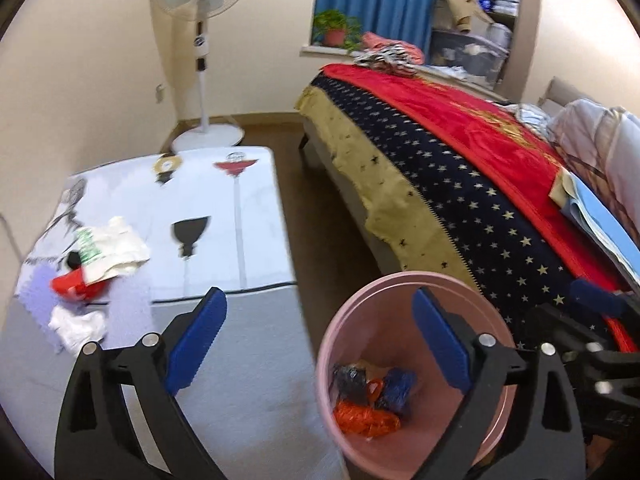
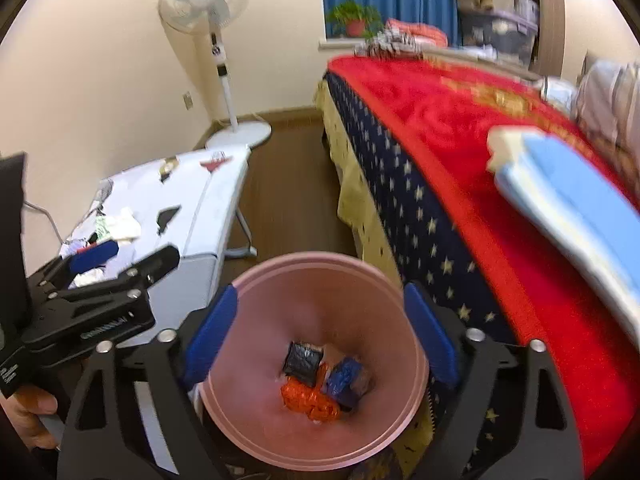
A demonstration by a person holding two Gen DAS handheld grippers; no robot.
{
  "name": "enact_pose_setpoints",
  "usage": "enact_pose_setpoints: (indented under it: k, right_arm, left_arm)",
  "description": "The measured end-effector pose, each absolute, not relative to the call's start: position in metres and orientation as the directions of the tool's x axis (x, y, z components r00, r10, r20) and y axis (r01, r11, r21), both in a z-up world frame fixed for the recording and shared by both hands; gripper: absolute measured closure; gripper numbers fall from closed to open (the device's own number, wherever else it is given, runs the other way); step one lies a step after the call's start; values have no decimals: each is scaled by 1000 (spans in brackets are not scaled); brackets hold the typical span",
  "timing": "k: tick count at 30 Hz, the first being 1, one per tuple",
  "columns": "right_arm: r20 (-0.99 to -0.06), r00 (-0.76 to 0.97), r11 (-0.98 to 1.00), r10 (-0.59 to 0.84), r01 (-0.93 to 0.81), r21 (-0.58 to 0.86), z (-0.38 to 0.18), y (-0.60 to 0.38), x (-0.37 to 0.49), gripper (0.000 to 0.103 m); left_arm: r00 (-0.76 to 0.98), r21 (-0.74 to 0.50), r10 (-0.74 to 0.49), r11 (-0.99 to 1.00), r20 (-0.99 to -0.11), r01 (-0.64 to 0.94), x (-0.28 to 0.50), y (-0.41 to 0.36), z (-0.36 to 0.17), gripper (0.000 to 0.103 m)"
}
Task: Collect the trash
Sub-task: 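Open both grippers to drop the packet and clear bag into the bin, then move both open grippers back over the table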
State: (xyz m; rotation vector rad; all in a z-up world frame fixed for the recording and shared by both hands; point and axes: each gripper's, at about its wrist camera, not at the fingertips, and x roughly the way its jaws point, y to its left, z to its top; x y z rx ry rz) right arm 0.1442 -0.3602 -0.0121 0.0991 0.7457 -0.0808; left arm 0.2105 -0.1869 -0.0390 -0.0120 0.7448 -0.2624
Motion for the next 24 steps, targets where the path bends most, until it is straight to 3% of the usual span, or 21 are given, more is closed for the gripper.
enact_pose_setpoints:
  k: [4, 7, 16, 24]
  right_arm:
    - [-547, 835, 991, -62, 115, 64, 39, -340, 114, 5]
    - [-475, 879, 991, -40, 97, 96, 69, -318, 90, 5]
    - [-410, 910, 995, 62, -23, 98, 94, -233, 41, 5]
    - [-403, 906, 991, 129, -101, 91, 101, -182, 38, 5]
  left_arm:
    - [777, -100, -190, 982, -600, 162, 186, -154, -7, 10]
    - [826, -63, -143, 990, -546, 129, 157, -121, 23, 7]
    - [871, 53, 3, 998, -491, 26, 76, -29, 57, 7]
    - [864, -18, 115, 990, -491, -142, 60, 57, 65, 7]
